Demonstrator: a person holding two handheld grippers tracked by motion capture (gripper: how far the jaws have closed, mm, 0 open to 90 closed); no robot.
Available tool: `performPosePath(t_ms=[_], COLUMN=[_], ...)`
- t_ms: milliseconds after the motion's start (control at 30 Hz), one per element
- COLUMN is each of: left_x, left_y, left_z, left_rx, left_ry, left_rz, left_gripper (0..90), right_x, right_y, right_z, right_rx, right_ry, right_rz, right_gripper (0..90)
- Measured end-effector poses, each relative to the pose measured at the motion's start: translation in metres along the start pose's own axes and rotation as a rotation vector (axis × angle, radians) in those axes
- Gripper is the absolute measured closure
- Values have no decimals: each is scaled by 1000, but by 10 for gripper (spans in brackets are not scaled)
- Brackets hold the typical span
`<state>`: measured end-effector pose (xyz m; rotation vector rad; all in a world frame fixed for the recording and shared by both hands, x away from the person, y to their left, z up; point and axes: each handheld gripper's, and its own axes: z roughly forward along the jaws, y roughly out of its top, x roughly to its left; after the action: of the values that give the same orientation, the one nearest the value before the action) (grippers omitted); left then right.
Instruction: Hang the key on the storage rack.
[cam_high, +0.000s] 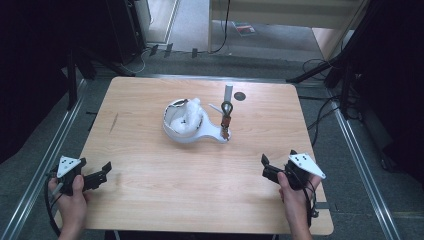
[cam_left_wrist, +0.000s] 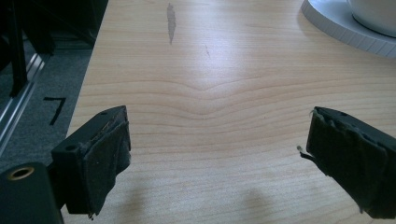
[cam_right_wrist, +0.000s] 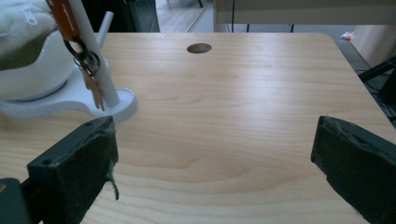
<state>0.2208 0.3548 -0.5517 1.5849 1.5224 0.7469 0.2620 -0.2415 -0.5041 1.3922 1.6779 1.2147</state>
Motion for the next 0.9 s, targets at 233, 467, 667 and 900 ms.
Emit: performPosePath(t_ms=[233, 467, 667, 900], left_x=[0, 0, 0, -1], left_y=[0, 0, 0, 0], left_z=[0, 0, 0, 0], left_rx=[1, 1, 2, 2], left_ry=[0, 0, 0, 2], left_rz=[1, 0, 1, 4], left_gripper=[70, 70, 70, 70], right_x=[-20, -38, -54, -71], right_y=[-14, -24, -32, -38], right_z=[-13, -21, -30, -43], right_rx=[14, 30, 38, 40], right_ry=[-30, -70, -100, -117], right_rz=[2, 18, 33, 54], right_gripper=[7, 8, 9, 12])
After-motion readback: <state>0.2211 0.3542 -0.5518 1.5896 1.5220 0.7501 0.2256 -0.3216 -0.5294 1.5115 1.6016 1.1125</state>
